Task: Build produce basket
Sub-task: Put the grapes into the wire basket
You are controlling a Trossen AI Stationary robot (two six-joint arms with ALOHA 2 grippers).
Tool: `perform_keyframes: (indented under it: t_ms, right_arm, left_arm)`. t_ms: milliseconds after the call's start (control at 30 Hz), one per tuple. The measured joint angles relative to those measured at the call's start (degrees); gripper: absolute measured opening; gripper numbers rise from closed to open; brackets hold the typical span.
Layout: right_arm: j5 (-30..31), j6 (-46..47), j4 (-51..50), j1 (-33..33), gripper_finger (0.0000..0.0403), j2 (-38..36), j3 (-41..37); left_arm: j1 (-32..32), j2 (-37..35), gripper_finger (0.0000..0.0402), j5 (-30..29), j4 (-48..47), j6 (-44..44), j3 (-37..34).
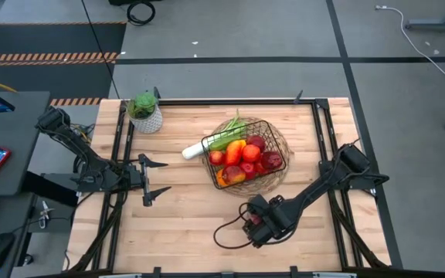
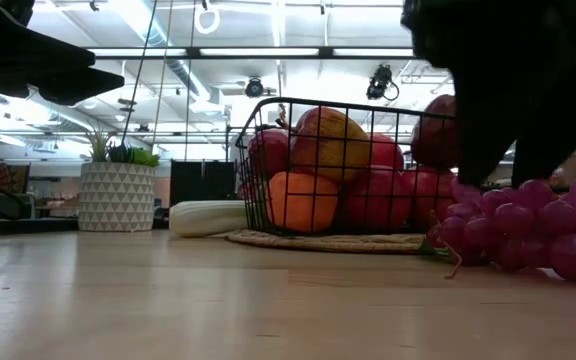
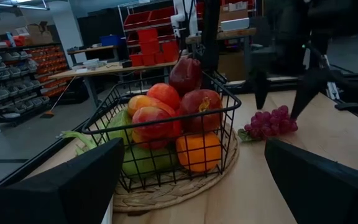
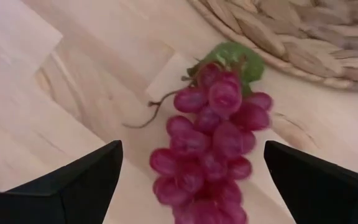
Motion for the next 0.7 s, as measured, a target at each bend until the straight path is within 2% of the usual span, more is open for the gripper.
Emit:
perform_keyframes:
  t_ms: [267, 467, 567, 700]
  right_arm:
    - [0.7, -0.7, 10.5, -0.1, 0.0397, 0.0, -8.2]
    - [0.9, -1.4, 10.9, -1.4, 0.0395, 0.0, -9.9]
    - [0.7, -2.3, 10.9, -1.8, 0.0382, 0.0, -9.9]
    - [0.3, -3.4, 10.3, -2.5, 0.0344, 0.0, -9.9]
  left_arm:
    - [0.0, 0.0, 0.0396, 0.0, 0.0, 0.0, 0.0]
    - [0.0, 0.0, 0.0396, 0.0, 0.0, 0.0, 0.0]
    - [0.0, 0.0, 0.0396, 0.0, 0.0, 0.0, 0.0]
    - [0.0, 0.0, 0.0396, 0.0, 0.0, 0.0, 0.0]
